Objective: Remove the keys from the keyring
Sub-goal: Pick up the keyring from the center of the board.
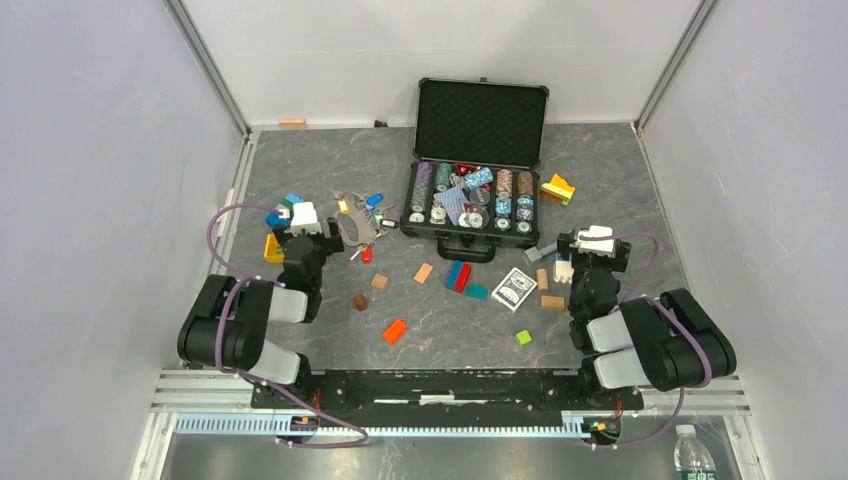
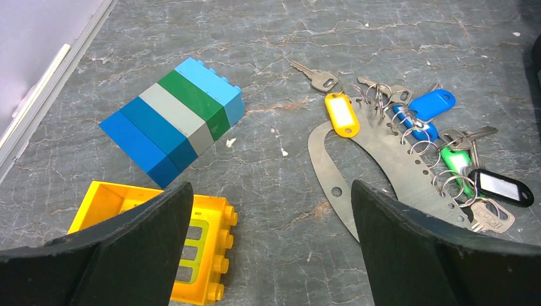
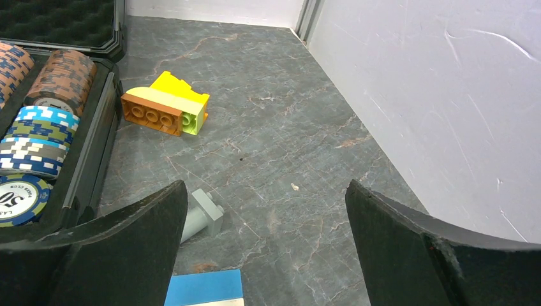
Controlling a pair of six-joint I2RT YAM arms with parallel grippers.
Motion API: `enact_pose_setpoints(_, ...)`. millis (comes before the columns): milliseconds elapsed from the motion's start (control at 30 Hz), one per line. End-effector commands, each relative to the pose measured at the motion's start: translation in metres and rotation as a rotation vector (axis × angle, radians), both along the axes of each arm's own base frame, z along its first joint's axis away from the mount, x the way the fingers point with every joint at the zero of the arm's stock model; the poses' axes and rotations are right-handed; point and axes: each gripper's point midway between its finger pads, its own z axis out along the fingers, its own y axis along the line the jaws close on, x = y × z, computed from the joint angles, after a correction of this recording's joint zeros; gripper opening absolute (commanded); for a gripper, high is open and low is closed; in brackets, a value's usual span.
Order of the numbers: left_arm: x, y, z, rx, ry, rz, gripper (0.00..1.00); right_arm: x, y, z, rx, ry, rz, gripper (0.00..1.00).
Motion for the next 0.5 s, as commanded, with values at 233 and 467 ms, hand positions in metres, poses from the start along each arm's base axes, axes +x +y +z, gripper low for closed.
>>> enact_pose_setpoints(233,0.0037,0.0024,0.0129,0.007,-0.054,0.007,1.00,-0.0368,-0.0092,-0.0276,-0.020,0.064,-0.002,0.98)
enact_pose_setpoints(467,-0.0005,0.0008,0.0174,0.043,-0.076,-0.008,1.00,-0.0392,-0.0106,-0.0256,-0.017,0.053,-0.008,0.98)
